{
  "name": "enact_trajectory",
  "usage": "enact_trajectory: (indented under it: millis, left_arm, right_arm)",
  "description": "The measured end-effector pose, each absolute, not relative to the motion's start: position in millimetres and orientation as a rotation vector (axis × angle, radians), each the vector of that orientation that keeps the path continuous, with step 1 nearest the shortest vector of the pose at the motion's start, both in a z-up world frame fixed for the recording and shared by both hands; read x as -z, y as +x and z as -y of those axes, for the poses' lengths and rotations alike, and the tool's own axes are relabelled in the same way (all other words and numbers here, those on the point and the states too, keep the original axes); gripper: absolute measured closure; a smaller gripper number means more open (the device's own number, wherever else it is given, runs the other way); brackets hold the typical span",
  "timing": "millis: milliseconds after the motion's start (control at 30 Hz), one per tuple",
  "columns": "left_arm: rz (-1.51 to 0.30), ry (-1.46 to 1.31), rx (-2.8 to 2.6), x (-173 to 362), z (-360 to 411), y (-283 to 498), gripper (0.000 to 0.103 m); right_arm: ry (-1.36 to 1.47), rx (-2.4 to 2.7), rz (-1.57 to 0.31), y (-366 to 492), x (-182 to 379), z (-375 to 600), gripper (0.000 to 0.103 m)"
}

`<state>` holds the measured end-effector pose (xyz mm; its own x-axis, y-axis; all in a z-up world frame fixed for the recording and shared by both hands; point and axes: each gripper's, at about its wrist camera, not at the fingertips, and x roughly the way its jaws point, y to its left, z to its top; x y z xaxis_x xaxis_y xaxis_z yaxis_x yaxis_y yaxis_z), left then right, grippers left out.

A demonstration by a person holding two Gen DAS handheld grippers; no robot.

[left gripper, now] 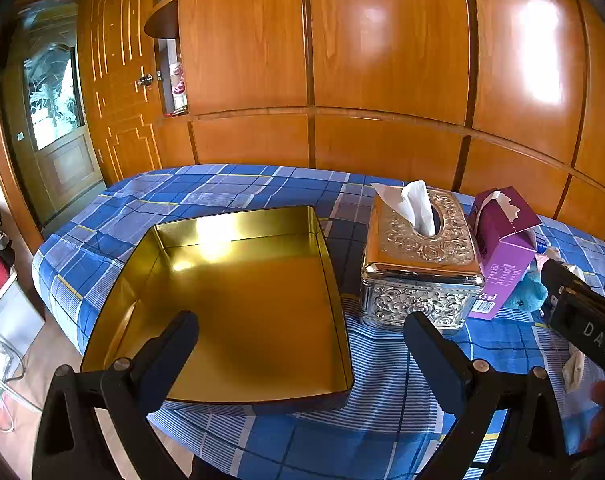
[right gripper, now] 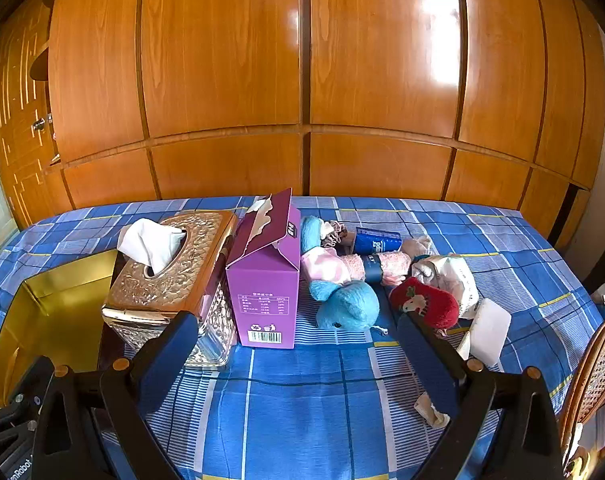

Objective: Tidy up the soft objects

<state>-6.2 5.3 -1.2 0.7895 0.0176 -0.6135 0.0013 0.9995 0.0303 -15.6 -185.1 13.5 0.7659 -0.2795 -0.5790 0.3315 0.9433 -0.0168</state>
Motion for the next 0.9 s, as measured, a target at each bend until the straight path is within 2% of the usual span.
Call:
enact_trajectory:
  millis: [633,900]
  left_arm:
    - [-0.669,0.045,0.023,2,0,-7,0.001]
    - [-0.753,0.13,0.415,3,44,0,0.0]
  right_arm:
    - [0.094,0.34,-0.612,-16,-13,193,0.001]
    - [0.2,0.424,-0.605,-37,-22,281,0.001]
